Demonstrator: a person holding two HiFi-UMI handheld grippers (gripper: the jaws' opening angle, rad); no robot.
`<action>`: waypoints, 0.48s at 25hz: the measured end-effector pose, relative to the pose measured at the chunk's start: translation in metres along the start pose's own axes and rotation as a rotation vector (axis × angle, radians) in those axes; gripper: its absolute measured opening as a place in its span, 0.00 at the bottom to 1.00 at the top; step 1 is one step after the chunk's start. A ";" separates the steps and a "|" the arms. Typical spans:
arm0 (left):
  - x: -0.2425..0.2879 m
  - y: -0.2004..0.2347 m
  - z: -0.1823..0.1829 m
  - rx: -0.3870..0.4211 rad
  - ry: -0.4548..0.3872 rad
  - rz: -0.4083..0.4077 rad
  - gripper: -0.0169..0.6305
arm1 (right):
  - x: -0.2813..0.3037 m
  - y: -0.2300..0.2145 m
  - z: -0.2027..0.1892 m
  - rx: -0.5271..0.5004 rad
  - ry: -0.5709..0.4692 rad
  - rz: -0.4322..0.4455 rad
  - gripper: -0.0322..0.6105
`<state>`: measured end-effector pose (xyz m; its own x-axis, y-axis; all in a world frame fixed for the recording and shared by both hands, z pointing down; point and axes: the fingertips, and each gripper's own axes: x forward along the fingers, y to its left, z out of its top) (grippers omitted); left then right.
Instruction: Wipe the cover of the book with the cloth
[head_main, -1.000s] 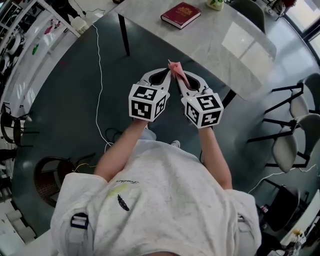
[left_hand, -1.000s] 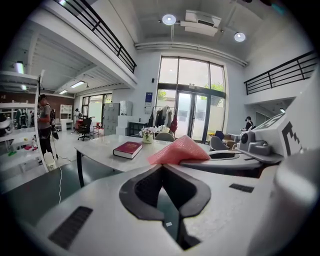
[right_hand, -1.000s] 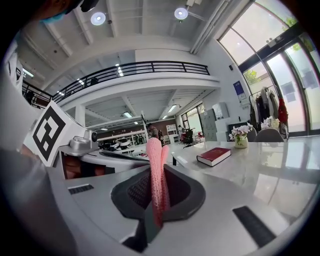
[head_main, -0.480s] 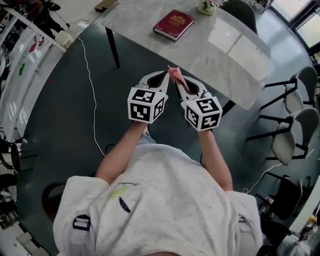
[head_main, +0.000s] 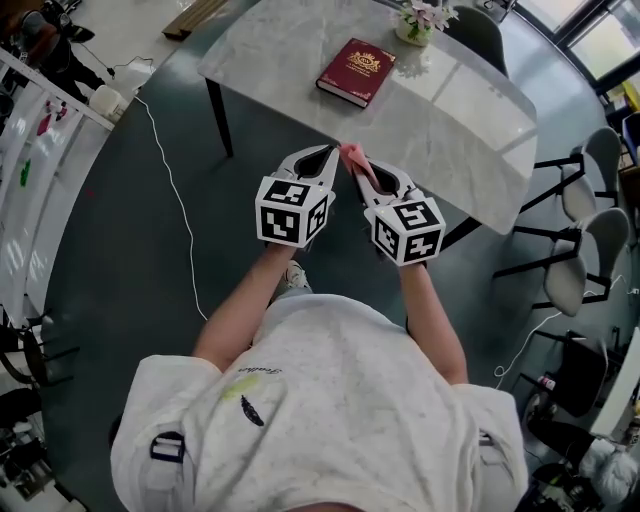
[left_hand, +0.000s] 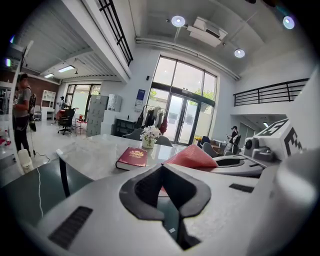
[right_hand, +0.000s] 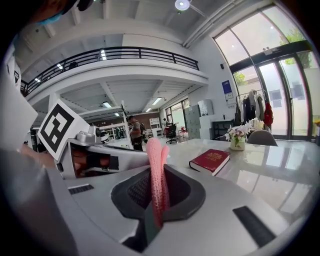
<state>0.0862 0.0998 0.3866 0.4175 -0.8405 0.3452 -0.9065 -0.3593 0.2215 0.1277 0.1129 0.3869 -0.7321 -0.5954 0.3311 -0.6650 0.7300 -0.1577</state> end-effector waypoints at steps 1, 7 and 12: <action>-0.001 0.008 0.001 -0.001 0.002 -0.007 0.04 | 0.008 0.003 0.003 0.000 0.000 -0.005 0.07; -0.006 0.055 0.008 0.003 0.005 -0.034 0.04 | 0.042 0.013 0.010 0.031 0.004 -0.050 0.08; -0.005 0.072 0.010 0.010 0.013 -0.072 0.04 | 0.058 0.015 0.017 0.036 0.003 -0.086 0.07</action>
<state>0.0179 0.0744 0.3921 0.4827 -0.8070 0.3402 -0.8745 -0.4230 0.2375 0.0733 0.0836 0.3882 -0.6718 -0.6541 0.3477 -0.7302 0.6637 -0.1622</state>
